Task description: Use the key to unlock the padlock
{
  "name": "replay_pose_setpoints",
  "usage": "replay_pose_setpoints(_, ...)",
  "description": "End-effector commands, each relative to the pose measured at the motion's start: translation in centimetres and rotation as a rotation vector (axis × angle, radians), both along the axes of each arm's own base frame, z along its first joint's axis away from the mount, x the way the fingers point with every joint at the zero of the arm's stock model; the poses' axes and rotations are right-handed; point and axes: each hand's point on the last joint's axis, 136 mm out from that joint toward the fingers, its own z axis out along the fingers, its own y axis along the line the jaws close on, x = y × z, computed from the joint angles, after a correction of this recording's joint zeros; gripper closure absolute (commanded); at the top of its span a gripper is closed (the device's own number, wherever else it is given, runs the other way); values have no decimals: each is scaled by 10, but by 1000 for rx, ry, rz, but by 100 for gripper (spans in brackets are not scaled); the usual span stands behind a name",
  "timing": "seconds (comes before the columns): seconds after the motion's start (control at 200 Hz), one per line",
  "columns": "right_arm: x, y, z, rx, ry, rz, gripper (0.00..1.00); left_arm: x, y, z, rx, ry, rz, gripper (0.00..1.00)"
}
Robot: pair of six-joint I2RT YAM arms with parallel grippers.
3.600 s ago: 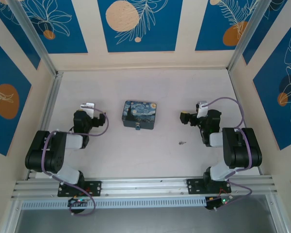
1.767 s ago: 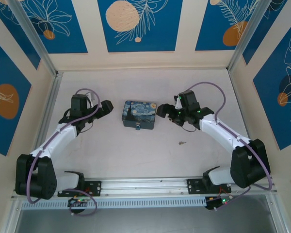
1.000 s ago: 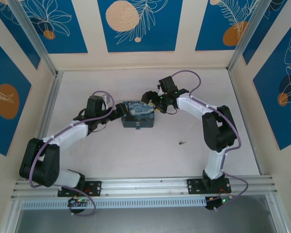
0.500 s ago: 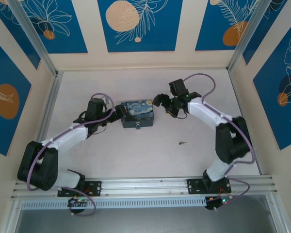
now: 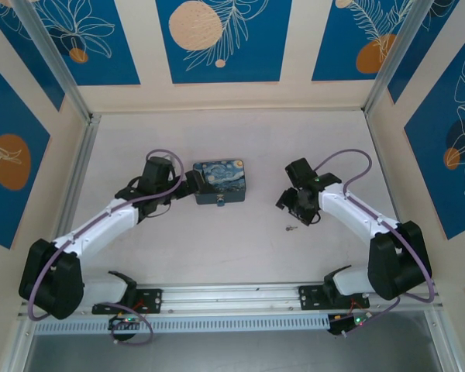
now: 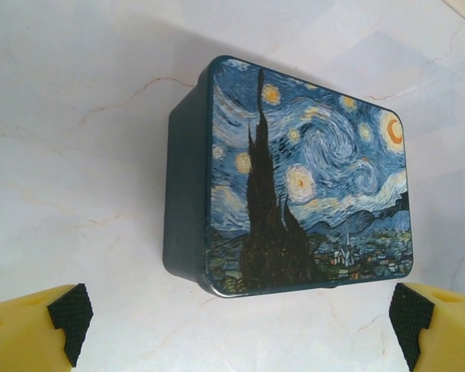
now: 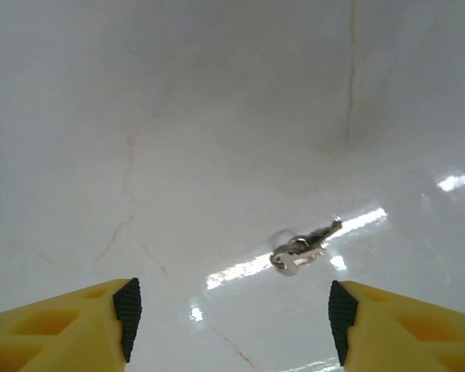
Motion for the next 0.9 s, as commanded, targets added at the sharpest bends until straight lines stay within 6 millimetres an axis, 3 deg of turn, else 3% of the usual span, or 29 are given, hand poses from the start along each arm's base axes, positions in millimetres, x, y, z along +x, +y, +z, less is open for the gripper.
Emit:
replay_pose_setpoints(0.0,-12,-7,-5,-13,38,-35,37,-3,-12,1,-1,33,-44,0)
replay_pose_setpoints(0.14,-18,-6,-14,-11,68,-27,46,-3,-21,-1,-2,42,-70,0)
replay_pose_setpoints(0.455,-23,-4,-28,3,94,-29,56,-2,-30,1,-3,39,-89,0)
replay_pose_setpoints(0.895,-26,-3,-37,-3,125,-33,56,-3,-32,3,-4,37,-88,0)
